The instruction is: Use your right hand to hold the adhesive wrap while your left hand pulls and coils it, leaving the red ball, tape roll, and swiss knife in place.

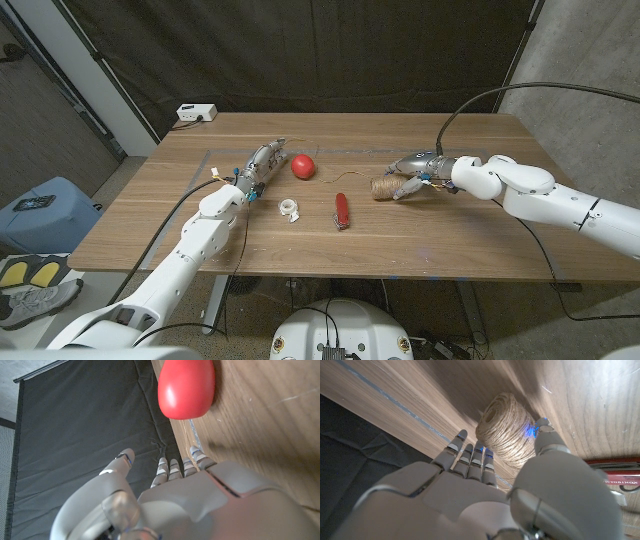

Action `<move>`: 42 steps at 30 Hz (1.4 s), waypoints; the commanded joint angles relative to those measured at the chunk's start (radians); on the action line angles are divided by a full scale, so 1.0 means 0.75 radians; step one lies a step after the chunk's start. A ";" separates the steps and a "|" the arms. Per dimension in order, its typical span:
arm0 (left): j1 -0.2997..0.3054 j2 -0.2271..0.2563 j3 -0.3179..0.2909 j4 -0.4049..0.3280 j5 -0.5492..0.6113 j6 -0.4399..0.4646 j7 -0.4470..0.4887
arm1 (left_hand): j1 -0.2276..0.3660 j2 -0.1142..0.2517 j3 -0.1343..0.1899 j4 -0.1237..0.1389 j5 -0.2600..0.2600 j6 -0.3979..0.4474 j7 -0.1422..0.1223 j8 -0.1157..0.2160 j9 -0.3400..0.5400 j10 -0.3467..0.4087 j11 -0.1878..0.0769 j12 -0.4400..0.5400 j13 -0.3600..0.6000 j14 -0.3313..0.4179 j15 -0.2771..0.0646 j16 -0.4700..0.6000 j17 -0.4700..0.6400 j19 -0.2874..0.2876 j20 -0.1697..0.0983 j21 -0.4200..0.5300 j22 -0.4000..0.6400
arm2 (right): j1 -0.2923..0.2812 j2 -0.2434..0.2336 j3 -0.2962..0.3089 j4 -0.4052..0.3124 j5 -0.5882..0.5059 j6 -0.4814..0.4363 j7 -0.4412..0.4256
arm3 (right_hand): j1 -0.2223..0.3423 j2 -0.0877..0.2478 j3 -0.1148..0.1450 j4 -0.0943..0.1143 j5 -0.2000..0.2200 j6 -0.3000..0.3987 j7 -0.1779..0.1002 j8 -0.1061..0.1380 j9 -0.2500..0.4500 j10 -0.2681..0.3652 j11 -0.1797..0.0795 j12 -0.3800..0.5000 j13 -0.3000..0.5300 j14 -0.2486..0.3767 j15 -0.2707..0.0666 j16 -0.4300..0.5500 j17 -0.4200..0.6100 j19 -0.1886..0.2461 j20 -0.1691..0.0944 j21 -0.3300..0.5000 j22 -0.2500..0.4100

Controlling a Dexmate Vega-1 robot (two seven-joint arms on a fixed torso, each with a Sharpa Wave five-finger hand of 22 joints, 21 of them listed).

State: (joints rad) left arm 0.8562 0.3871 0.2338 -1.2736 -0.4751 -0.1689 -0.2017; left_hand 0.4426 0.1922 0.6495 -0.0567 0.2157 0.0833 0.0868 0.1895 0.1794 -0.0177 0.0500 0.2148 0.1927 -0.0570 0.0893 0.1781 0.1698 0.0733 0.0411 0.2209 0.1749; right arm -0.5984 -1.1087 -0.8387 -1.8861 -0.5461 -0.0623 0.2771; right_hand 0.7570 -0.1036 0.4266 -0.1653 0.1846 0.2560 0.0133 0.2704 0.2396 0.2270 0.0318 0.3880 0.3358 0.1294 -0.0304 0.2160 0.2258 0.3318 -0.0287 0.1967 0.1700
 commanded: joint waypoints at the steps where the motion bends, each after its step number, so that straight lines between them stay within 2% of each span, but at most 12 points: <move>1: -0.005 -0.006 -0.005 0.020 -0.007 -0.003 -0.007 | 0.017 -0.003 0.002 -0.007 0.013 0.016 -0.003 0.006 0.003 0.010 0.009 0.004 0.008 0.007 0.006 0.011 0.006 0.017 -0.002 0.000 0.002 | -0.013 0.000 -0.018 -0.027 -0.055 -0.051 -0.012 | 0.024 -0.008 0.021 0.000 0.000 0.061 -0.012 0.024 0.006 0.056 -0.011 0.037 0.016 0.050 -0.014 0.019 0.007 0.025 0.007 0.015 0.007; 12: 0.010 -0.002 -0.015 0.001 -0.006 0.000 0.003 | 0.019 -0.002 0.001 -0.007 0.014 0.021 -0.002 0.006 0.003 0.013 0.008 0.005 0.008 0.009 0.007 0.011 0.006 0.023 0.000 -0.001 0.003 | -0.019 0.005 -0.034 -0.025 -0.109 -0.050 -0.061 | 0.075 -0.032 0.050 -0.010 0.008 0.210 -0.053 0.075 0.013 0.200 -0.045 0.115 0.039 0.154 -0.055 0.038 0.013 0.081 0.003 0.023 0.007; 17: 0.016 -0.001 -0.015 -0.010 -0.005 0.007 0.006 | 0.020 -0.001 0.001 -0.007 0.015 0.023 -0.001 0.005 0.003 0.015 0.007 0.005 0.008 0.010 0.007 0.011 0.006 0.024 -0.002 -0.002 0.003 | -0.023 0.013 -0.040 -0.016 -0.135 -0.047 -0.100 | 0.095 -0.043 0.060 -0.011 0.012 0.253 -0.068 0.092 0.015 0.243 -0.068 0.135 0.043 0.197 -0.074 0.047 0.016 0.105 0.001 0.026 0.007; 25: 0.028 0.002 -0.019 -0.031 -0.002 0.015 0.016 | 0.021 0.001 0.001 -0.006 0.015 0.026 0.001 0.004 0.003 0.016 0.007 0.005 0.008 0.013 0.010 0.012 0.006 0.027 0.002 -0.003 0.003 | -0.025 0.016 -0.059 0.025 -0.175 -0.014 -0.152 | 0.103 -0.043 0.066 -0.004 0.015 0.283 -0.084 0.105 0.018 0.286 -0.075 0.155 0.049 0.237 -0.106 0.058 0.023 0.123 -0.003 0.027 0.008; 26: 0.029 0.003 -0.020 -0.033 -0.001 0.014 0.017 | 0.021 0.001 0.001 -0.006 0.015 0.026 0.000 0.004 0.003 0.015 0.007 0.005 0.008 0.014 0.009 0.012 0.007 0.027 0.002 -0.003 0.003 | -0.029 0.015 -0.060 0.031 -0.177 -0.009 -0.169 | 0.107 -0.043 0.068 -0.005 0.016 0.289 -0.084 0.108 0.018 0.293 -0.084 0.159 0.050 0.248 -0.110 0.061 0.024 0.125 -0.004 0.027 0.008; 33: 0.036 0.005 -0.022 -0.048 0.003 0.020 0.023 | 0.023 0.002 0.002 -0.005 0.016 0.030 0.000 0.004 0.004 0.016 0.011 0.004 0.008 0.017 0.011 0.013 0.007 0.029 0.004 -0.004 0.003 | -0.042 0.002 -0.059 0.032 -0.198 -0.008 -0.212 | 0.129 -0.051 0.076 -0.006 0.018 0.353 -0.106 0.137 0.022 0.352 -0.105 0.187 0.059 0.305 -0.142 0.074 0.029 0.148 -0.013 0.028 0.008; 38: 0.041 0.005 -0.023 -0.055 0.004 0.021 0.024 | 0.024 0.003 0.002 -0.004 0.017 0.031 -0.001 0.003 0.004 0.015 0.008 0.004 0.008 0.017 0.010 0.012 0.007 0.030 0.004 -0.005 0.003 | -0.052 -0.003 -0.057 0.040 -0.210 0.001 -0.257 | 0.133 -0.054 0.080 -0.002 0.019 0.399 -0.119 0.159 0.025 0.397 -0.136 0.209 0.066 0.354 -0.161 0.086 0.035 0.164 -0.024 0.028 0.008; 42: 0.047 0.006 -0.025 -0.064 0.005 0.021 0.028 | 0.024 0.003 0.002 -0.003 0.017 0.031 -0.002 0.003 0.004 0.015 0.011 0.003 0.008 0.017 0.010 0.012 0.008 0.031 0.004 -0.006 0.003 | -0.058 -0.005 -0.058 0.045 -0.219 0.003 -0.275 | 0.141 -0.054 0.084 -0.001 0.020 0.436 -0.138 0.176 0.025 0.441 -0.142 0.229 0.072 0.387 -0.176 0.093 0.040 0.186 -0.032 0.032 0.009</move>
State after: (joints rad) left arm 0.8813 0.3896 0.2182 -1.3060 -0.4742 -0.1569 -0.1874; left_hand 0.4476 0.1972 0.6495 -0.0565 0.2234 0.1003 0.0855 0.1895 0.1792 -0.0106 0.0534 0.2148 0.1980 -0.0516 0.0947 0.1781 0.1697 0.0877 0.0447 0.2209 0.1747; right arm -0.6288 -1.1053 -0.8796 -1.8645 -0.6890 -0.0698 0.1195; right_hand 0.8469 -0.1483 0.4803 -0.1639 0.1921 0.5585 -0.0780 0.3929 0.2534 0.5329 -0.0667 0.5492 0.3816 0.4025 -0.0427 0.2781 0.2507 0.4569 -0.0463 0.2120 0.1749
